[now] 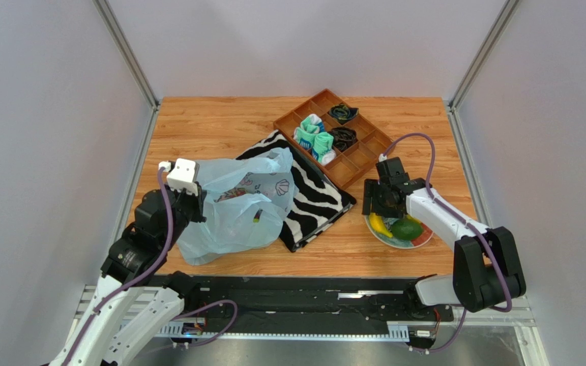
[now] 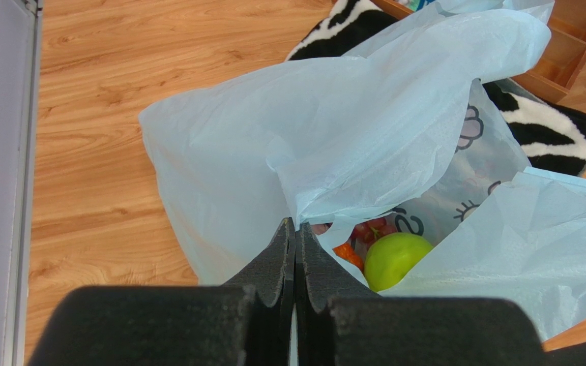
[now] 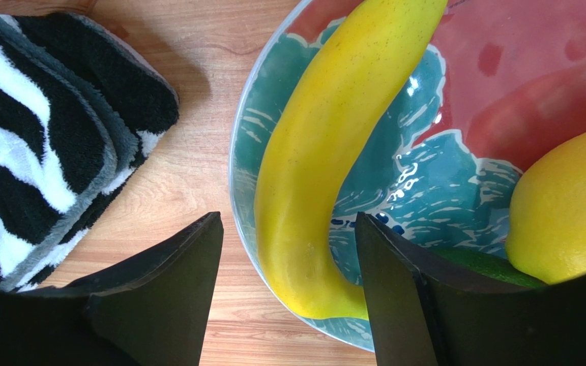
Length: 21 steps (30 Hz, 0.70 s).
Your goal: Place the fruits into the plastic bag
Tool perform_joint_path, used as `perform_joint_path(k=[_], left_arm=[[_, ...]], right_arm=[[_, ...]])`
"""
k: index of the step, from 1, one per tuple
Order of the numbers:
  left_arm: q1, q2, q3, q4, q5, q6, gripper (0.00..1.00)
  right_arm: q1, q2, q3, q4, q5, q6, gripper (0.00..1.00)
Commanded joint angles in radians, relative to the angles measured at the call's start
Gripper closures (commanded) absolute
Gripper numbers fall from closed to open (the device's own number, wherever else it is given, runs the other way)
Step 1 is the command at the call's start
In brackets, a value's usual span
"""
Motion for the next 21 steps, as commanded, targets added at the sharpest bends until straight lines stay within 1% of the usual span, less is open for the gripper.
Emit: perform_joint_path(k=[1,6,7,9,12,13,15,16,21], left_arm=[[-0.001,0.001,0.003,0.016,0.011,0.008,1.00],[-0.001,0.000,0.003,0.015,0.010,0.006,1.00],[-0.001,0.000,0.003,0.015,0.010,0.006,1.00],[-0.001,-0.002,0.003,0.015,0.010,0.006,1.00],[-0.001,-0.002,0.003,0.015,0.008,0.006,1.00],[-0.001,-0.002,0.003,0.015,0.008,0.006,1.00],[-0.001,-0.002,0.003,0.015,0.008,0.006,1.00],[-0.001,-0.002,0.005,0.013,0.008,0.006,1.00],[-0.001,-0.002,0.003,0.013,0.007,0.005,1.00]], right_arm=[[-0.010,0.008,-0.014,0.041,-0.014,0.005,0.33],[-0.027,0.010,-0.026,0.047,-0.024,-0.005,0.39],[-0.030,0.008,-0.027,0.047,-0.024,-0.005,0.42],[-0.036,0.008,-0.032,0.050,-0.028,-0.008,0.44],[-0.039,0.008,-0.037,0.059,-0.039,-0.011,0.51],[-0.040,0.007,-0.037,0.061,-0.044,-0.011,0.57],[-0.039,0.007,-0.038,0.062,-0.050,-0.013,0.65],[-0.039,0.008,-0.038,0.064,-0.050,-0.017,0.71],[-0.040,0.002,-0.038,0.068,-0.053,-0.018,0.81]])
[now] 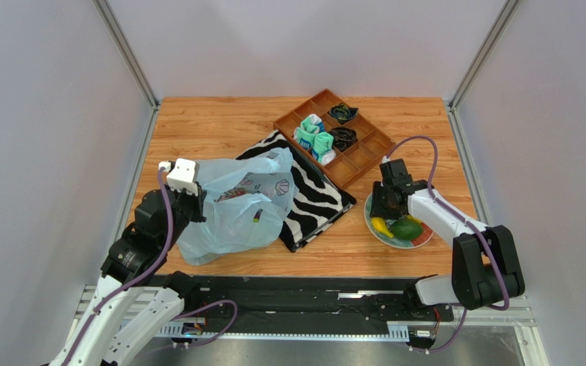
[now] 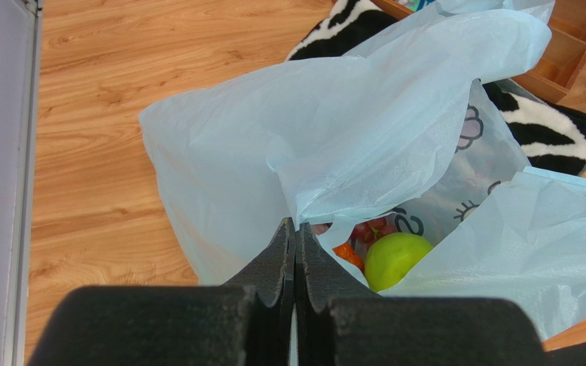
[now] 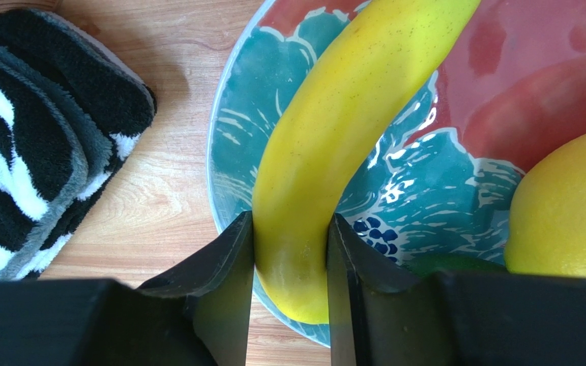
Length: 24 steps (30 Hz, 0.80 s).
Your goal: Place the fruits into the plastic bag
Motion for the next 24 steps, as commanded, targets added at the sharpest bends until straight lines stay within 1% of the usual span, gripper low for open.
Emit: perform_joint_path(k=[1,6,7,9,13,14,15,18,19,21,22,24], left_arm=[[-0.001,-0.004,0.003,0.013,0.007,0.005,1.00],[-0.001,-0.004,0.003,0.013,0.007,0.005,1.00],[-0.001,-0.005,0.003,0.012,0.007,0.005,1.00],[-0.001,-0.004,0.003,0.013,0.005,0.005,1.00],[-0.001,-0.002,0.003,0.013,0.005,0.005,1.00],[-0.001,-0.004,0.003,0.013,0.005,0.005,1.00],[-0.001,-0.002,0.003,0.013,0.005,0.005,1.00],[-0.001,-0.002,0.005,0.013,0.007,0.005,1.00],[-0.001,0.000,0.005,0.013,0.007,0.005,1.00],[-0.001,0.001,0.005,0.013,0.007,0.004,1.00],[-0.001,-0.002,0.005,0.013,0.007,0.004,1.00],[-0.001,-0.004,0.005,0.012,0.007,0.004,1.00]], right_arm=[[-0.006,-0.009,-0.005,0.044,-0.018,-0.007,0.84],[-0.004,-0.026,-0.002,0.045,-0.017,-0.006,0.88],[-0.004,-0.041,0.000,0.044,-0.049,-0.006,0.88],[-0.004,-0.063,0.010,0.037,-0.058,-0.006,0.89],[0.008,-0.181,0.033,0.028,-0.054,0.014,0.90],[0.011,-0.250,0.033,0.045,-0.061,0.016,0.90],[0.013,-0.279,0.035,0.057,-0.075,0.020,0.91],[0.014,-0.359,0.056,0.099,-0.196,0.025,0.93],[0.014,-0.367,0.064,0.106,-0.287,0.033,0.93],[0.014,-0.349,0.089,0.123,-0.409,0.036,0.94],[0.014,-0.338,0.111,0.137,-0.537,0.049,0.94],[0.017,-0.294,0.124,0.169,-0.685,0.066,0.94]])
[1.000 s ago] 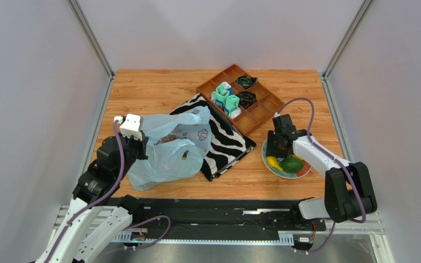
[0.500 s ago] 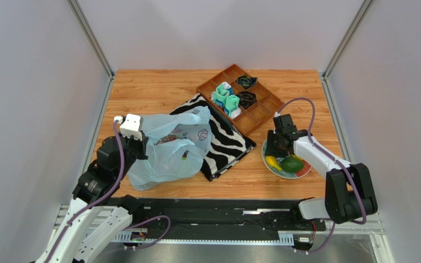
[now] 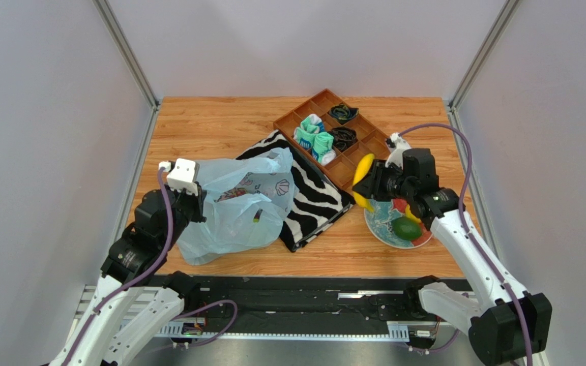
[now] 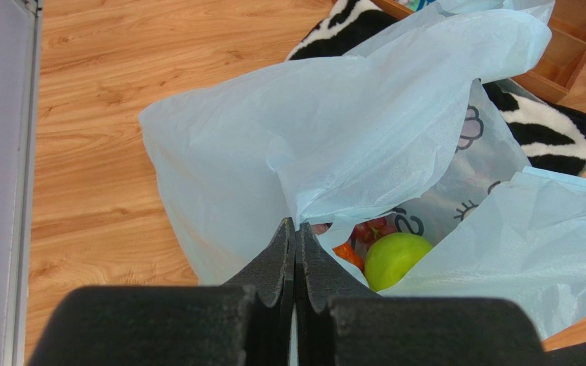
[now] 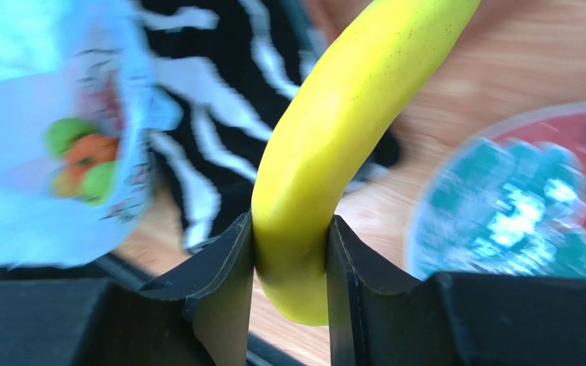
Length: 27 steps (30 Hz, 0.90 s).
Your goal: Place the fruits into the plastic bag
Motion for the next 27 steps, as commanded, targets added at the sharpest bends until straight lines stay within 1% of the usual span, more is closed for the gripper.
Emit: perform_joint_path(k=[1,3,4,6,8,11,13,16,21,26,27], left_arm=[[-0.001,-0.005,0.005,0.012,0.007,0.004,1.00],[-0.001,-0.004,0.005,0.012,0.007,0.004,1.00],[-0.001,-0.004,0.005,0.012,0.007,0.004,1.00],[-0.001,-0.004,0.005,0.012,0.007,0.004,1.00],[-0.001,-0.004,0.005,0.012,0.007,0.004,1.00],[-0.001,-0.004,0.005,0.014,0.008,0.004,1.00],[-0.001,-0.002,0.005,0.014,0.008,0.004,1.00],[-0.001,-0.004,0.005,0.014,0.008,0.005,1.00],[-0.001,-0.005,0.003,0.014,0.007,0.005,1.00],[-0.001,-0.002,0.003,0.017,0.013,0.008,1.00],[-0.001,-0.002,0.003,0.017,0.011,0.008,1.00]], right_arm=[[0.025,0.069,0.069,0.119,-0.467,0.057,0.94],[0.056,0.098,0.089,0.121,-0.528,0.052,0.94],[0.094,0.104,0.109,0.109,-0.549,0.043,0.95],[0.131,0.115,0.130,0.092,-0.566,0.011,0.95],[0.184,0.144,0.156,0.083,-0.629,-0.007,0.95],[0.266,0.198,0.176,0.087,-0.667,-0.018,0.96],[0.313,0.232,0.213,0.058,-0.683,-0.052,0.96],[0.344,0.307,0.253,0.046,-0.713,-0.069,0.97],[0.350,0.406,0.305,0.040,-0.758,-0.084,0.97],[0.350,0.515,0.435,0.000,-0.799,-0.099,0.97],[0.350,0.560,0.458,-0.008,-0.806,-0.100,0.97]])
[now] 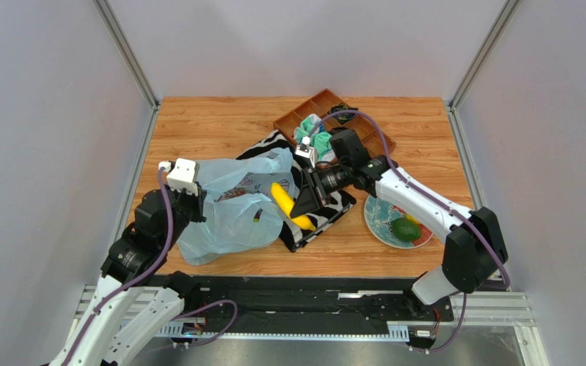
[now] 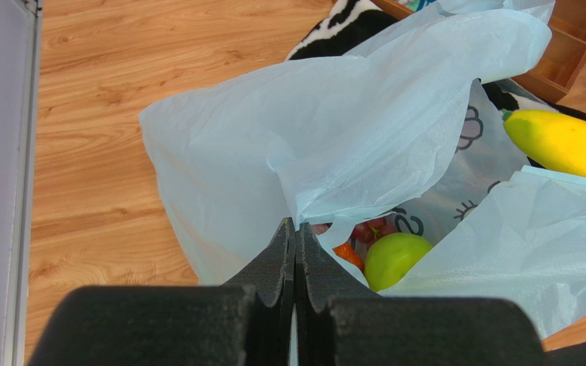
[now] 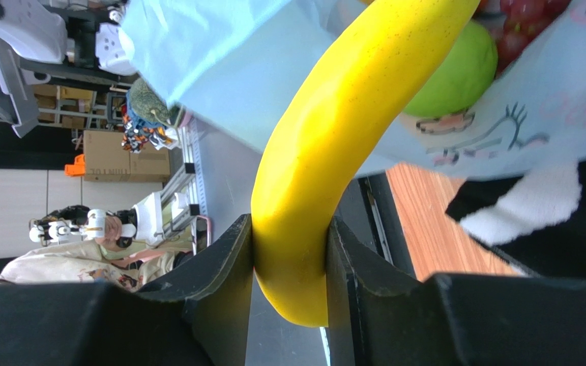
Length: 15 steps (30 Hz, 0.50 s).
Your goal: Place the fruits into the plastic bag
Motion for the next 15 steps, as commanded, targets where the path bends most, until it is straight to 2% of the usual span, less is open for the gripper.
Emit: perform_joint_path(k=[1,7,12,15], left_arm=[[-0.001,-0.003,0.005,0.016,0.011,0.008,1.00],[-0.001,0.000,0.002,0.018,0.014,0.010,1.00],[-0.001,0.009,0.003,0.019,0.018,0.013,1.00],[-0.001,0.012,0.003,0.019,0.018,0.013,1.00]], right_arm=[[0.001,0.101,0.175,-0.036,-0.076,-0.030,0.98],[-0.002,0.305,0.359,-0.107,-0.056,-0.003,0.99],[-0.006,0.375,0.514,-0.106,-0.035,0.045,0.99],[-0.005,0.397,0.542,-0.048,0.029,0.083,0.99]])
